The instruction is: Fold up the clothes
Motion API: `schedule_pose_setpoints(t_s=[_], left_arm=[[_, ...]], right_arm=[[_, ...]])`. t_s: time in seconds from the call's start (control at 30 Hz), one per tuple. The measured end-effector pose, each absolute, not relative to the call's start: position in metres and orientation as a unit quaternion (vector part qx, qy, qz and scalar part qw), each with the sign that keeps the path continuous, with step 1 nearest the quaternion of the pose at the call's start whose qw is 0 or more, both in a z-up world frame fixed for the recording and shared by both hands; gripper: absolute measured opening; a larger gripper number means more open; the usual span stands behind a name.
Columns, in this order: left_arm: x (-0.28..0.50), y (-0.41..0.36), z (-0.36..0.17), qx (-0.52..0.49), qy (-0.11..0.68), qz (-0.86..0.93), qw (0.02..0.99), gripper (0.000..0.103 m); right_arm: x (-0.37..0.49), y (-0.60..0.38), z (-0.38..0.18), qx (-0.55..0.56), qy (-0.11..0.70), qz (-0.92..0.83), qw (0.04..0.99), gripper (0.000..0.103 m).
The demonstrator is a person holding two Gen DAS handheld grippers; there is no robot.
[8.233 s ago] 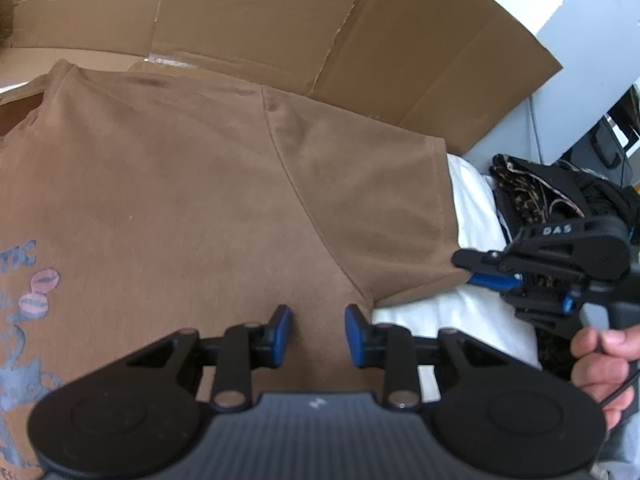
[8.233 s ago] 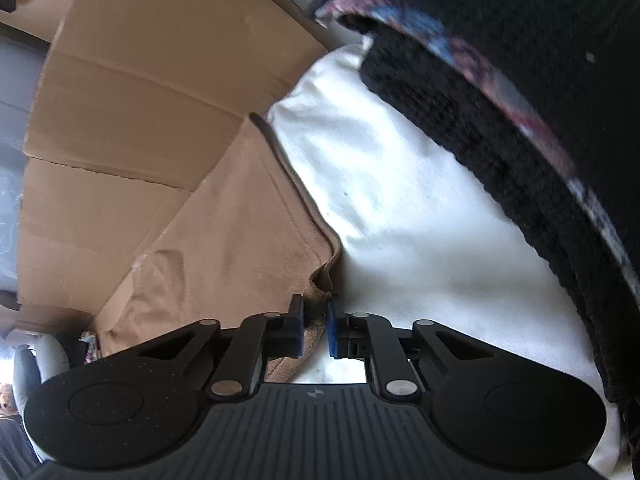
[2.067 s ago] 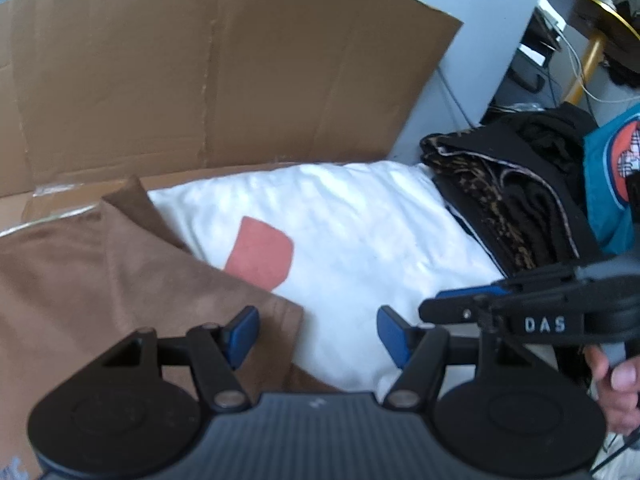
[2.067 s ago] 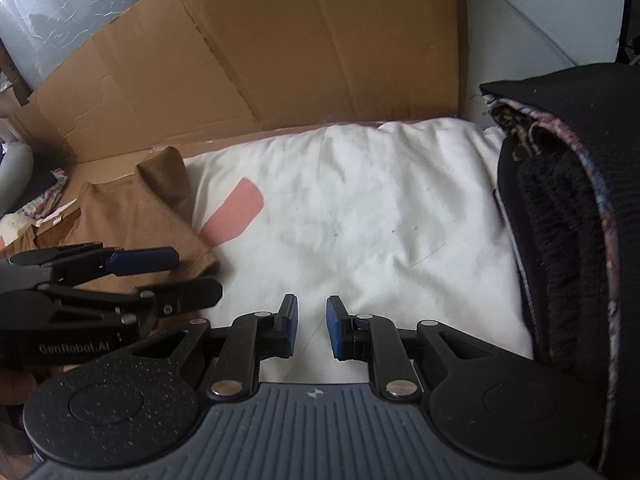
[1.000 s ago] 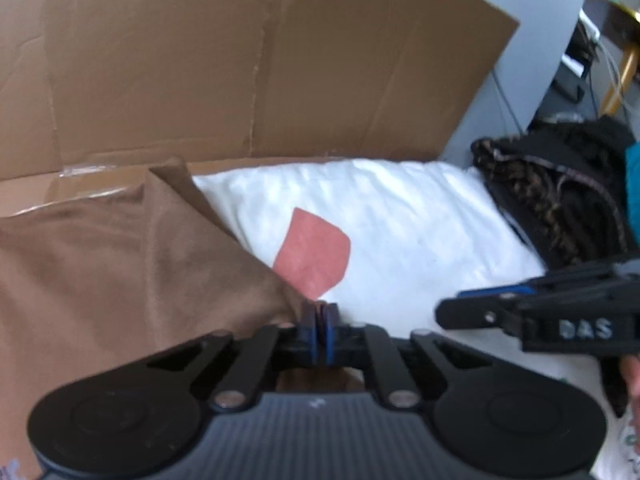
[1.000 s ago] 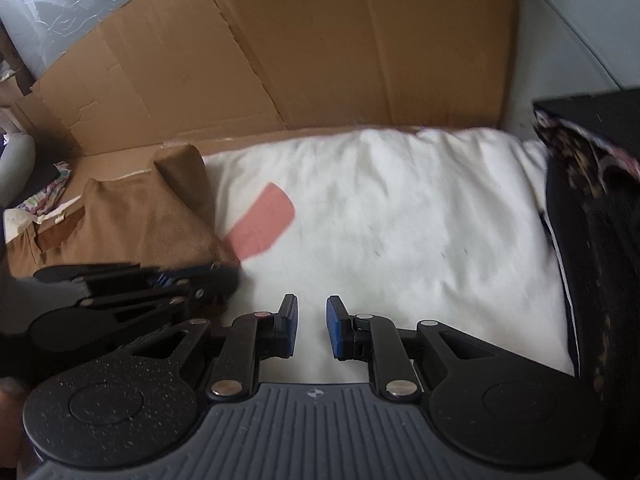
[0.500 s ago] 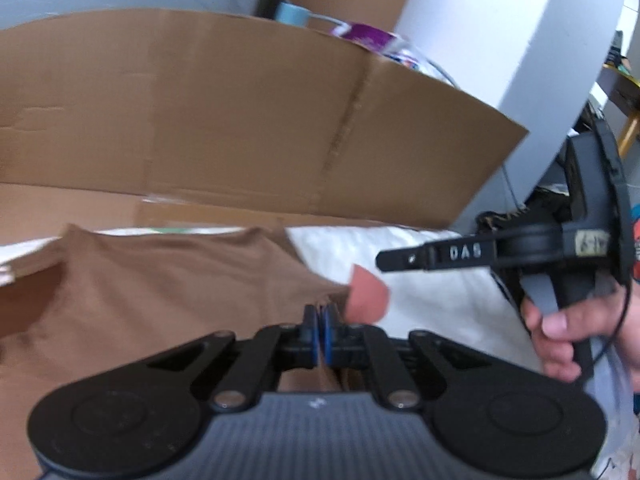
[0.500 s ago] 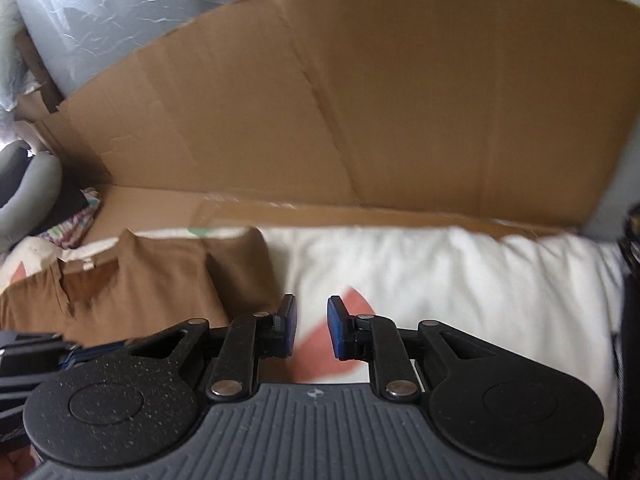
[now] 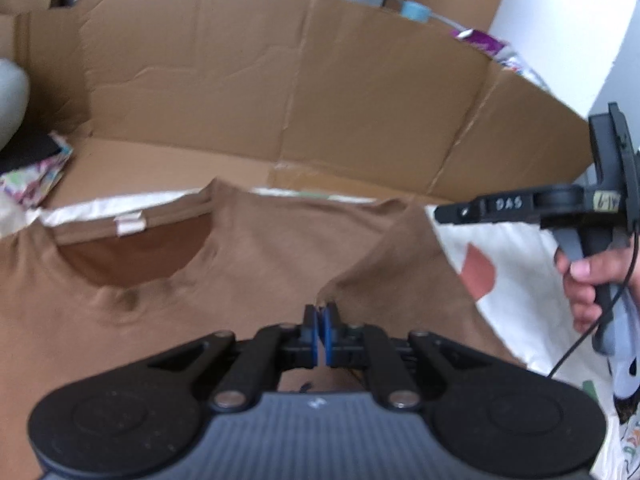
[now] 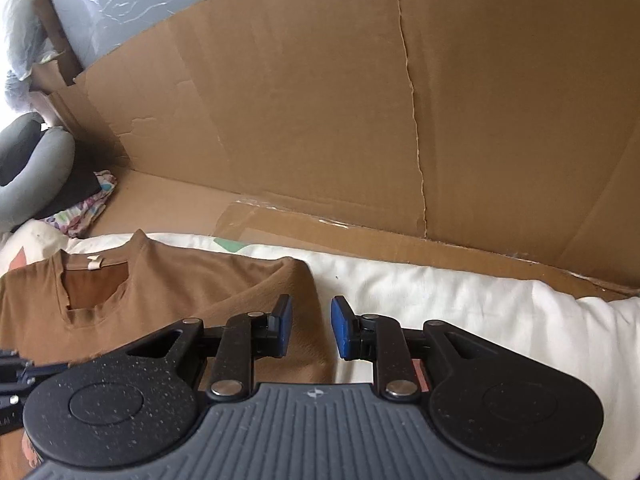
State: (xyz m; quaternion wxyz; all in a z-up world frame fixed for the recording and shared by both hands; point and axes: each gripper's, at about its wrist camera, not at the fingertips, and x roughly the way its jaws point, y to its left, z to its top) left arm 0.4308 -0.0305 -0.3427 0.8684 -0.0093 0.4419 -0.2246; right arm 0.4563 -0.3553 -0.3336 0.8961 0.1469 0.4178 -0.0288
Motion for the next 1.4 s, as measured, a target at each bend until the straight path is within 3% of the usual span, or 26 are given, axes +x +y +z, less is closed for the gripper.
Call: schedule_pose_setpoints(t_s=[0.13,0.3,0.4,0.53,0.9,1.07,1.13,1.23,1.4], left_arm=[[0.432,-0.021,-0.350,-0.015,0.452,-0.212,0.866,0.005],[0.437,-0.011,-0.358,-0.026,0.458,-0.204,0.865,0.018],[0.440,-0.011,-0.361,-0.034,0.456,-0.209,0.865,0.031],[0.445,-0.010,-0.369,-0.047,0.457,-0.209,0.863,0.033],[0.445,-0.008,-0.379,-0.061,0.460,-0.212,0.860,0.031],[0.445,-0.010,-0.382,-0.056,0.458,-0.216,0.861,0.025],[0.446,-0.010,-0.382,-0.057,0.458,-0.217,0.860,0.023],[0.446,-0.011,-0.382,-0.058,0.461,-0.224,0.857,0.011],[0.447,-0.011,-0.380,-0.059,0.456,-0.232,0.857,0.002]], right_arm=[[0.466,-0.353,-0.343,0.144,0.424,-0.025,0.894,0.028],[0.474,-0.346,-0.349,0.129,0.423,-0.026,0.897,0.028],[0.479,-0.344,-0.352,0.122,0.428,-0.026,0.895,0.031],[0.481,-0.341,-0.347,0.112,0.425,-0.018,0.898,0.035],[0.488,-0.332,-0.349,0.098,0.427,-0.006,0.899,0.036],[0.501,-0.331,-0.363,0.087,0.445,-0.011,0.891,0.035],[0.504,-0.332,-0.368,0.084,0.454,-0.015,0.887,0.031],[0.504,-0.329,-0.367,0.061,0.457,-0.010,0.887,0.014],[0.506,-0.322,-0.356,0.008,0.461,-0.013,0.887,0.010]])
